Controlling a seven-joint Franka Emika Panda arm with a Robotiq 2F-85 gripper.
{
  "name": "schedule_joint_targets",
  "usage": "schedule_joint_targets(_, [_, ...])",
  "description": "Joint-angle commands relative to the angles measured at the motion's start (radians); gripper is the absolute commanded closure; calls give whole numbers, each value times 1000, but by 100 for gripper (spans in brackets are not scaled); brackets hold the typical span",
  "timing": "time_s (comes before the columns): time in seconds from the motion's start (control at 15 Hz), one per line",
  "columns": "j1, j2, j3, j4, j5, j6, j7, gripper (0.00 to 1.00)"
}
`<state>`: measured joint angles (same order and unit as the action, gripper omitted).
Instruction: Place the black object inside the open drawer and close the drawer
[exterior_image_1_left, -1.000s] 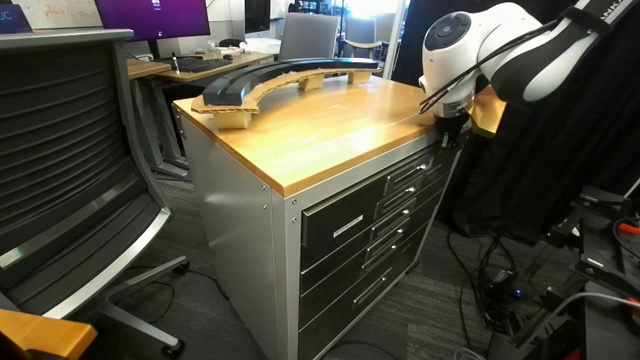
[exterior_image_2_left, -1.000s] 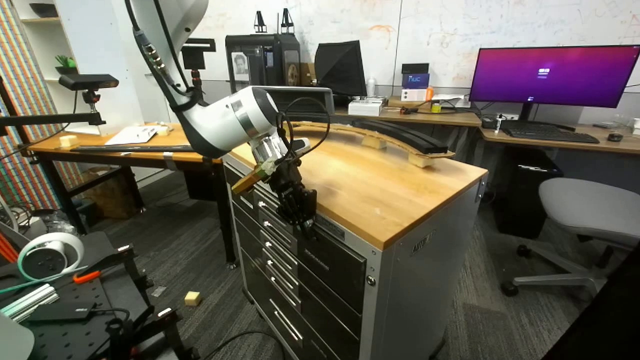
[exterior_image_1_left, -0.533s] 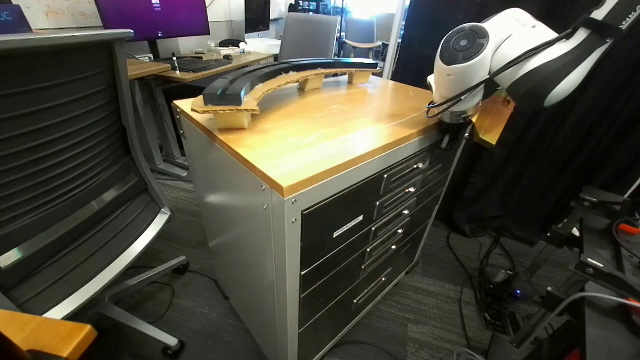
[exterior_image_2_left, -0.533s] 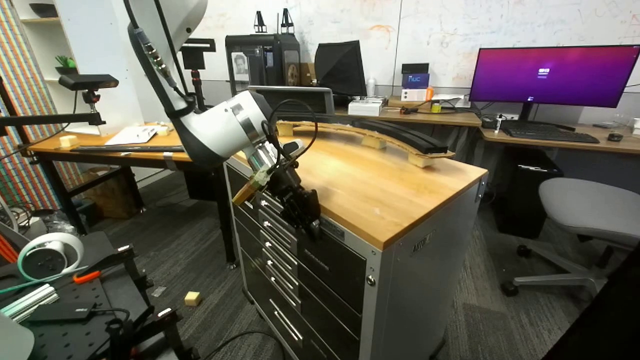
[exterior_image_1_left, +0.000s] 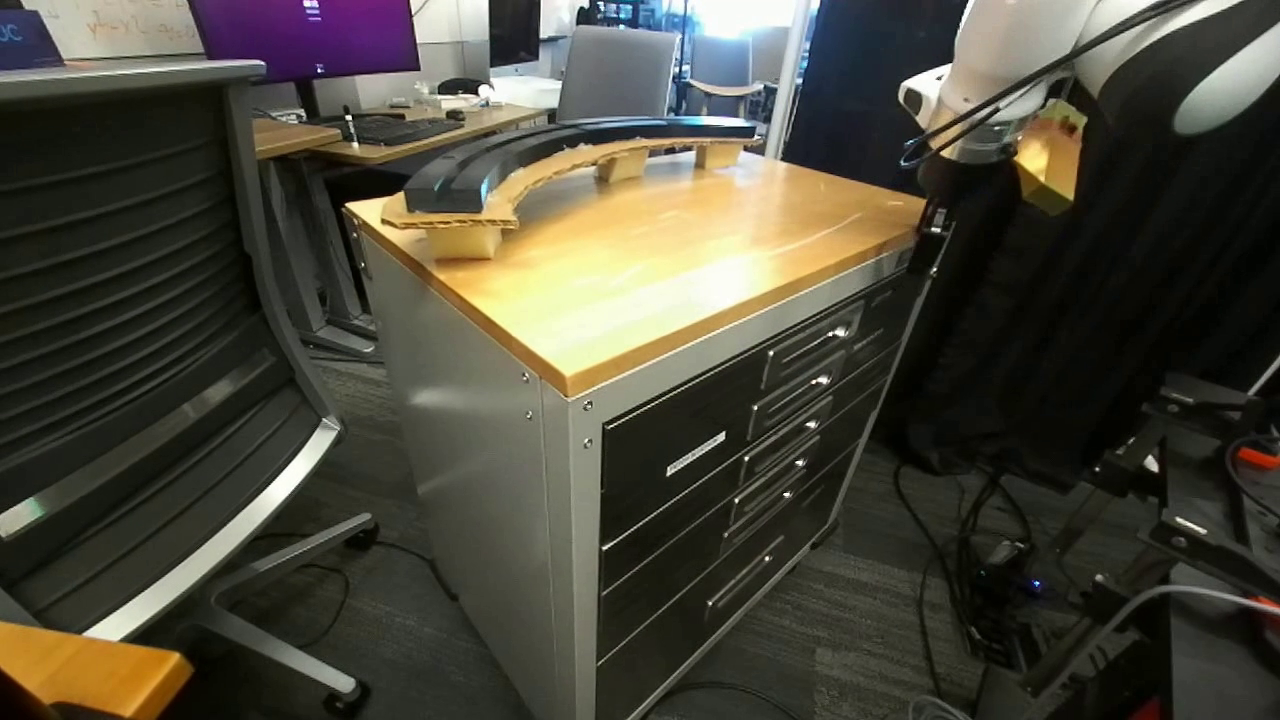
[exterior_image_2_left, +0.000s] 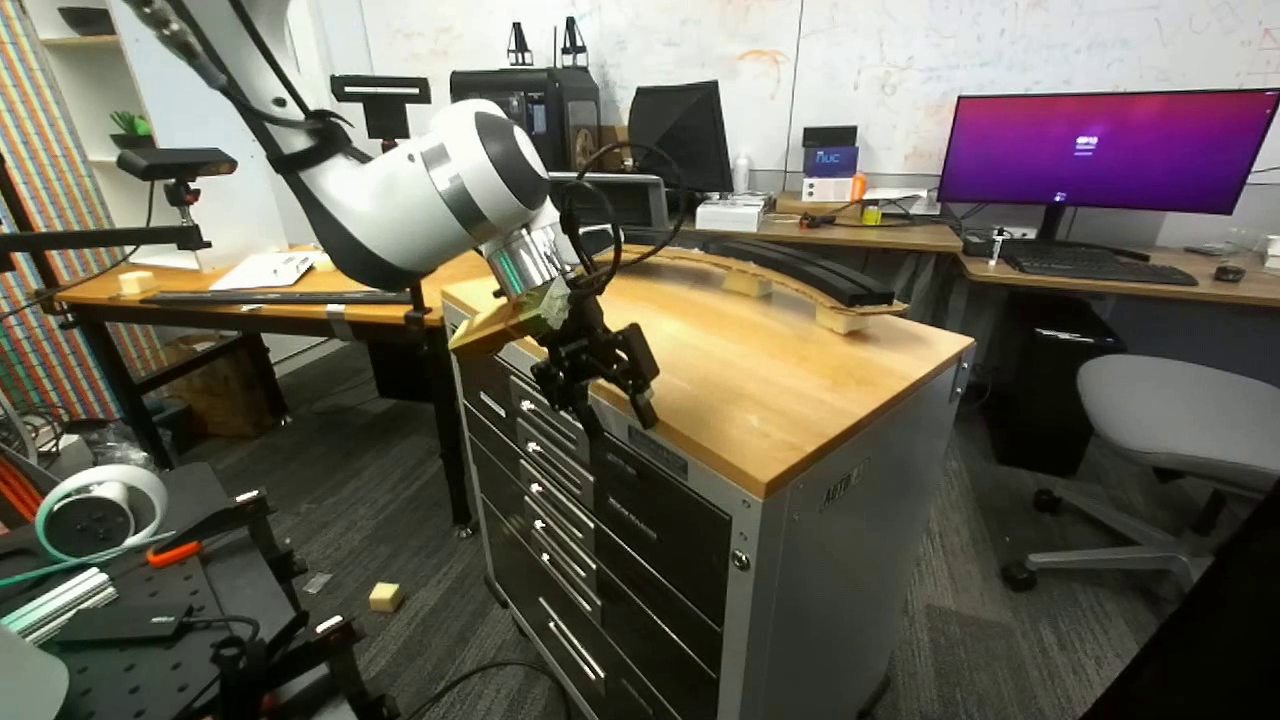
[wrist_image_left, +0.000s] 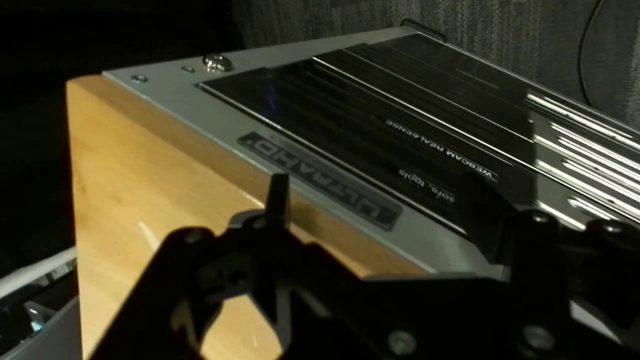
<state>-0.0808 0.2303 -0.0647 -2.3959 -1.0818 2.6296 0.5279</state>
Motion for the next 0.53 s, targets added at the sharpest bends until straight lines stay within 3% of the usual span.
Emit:
schedule_joint_targets(0.0, [-9, -169, 31, -77, 177, 52, -269, 0])
schedule_joint_targets(0.2, [27, -243, 68, -69, 423, 15, -495, 0])
schedule_joint_targets(0.27, [24, -168, 34, -42, 311, 30, -377, 0])
schedule_joint_targets(0.47, [33, -181, 38, -45, 333, 21, -398, 1])
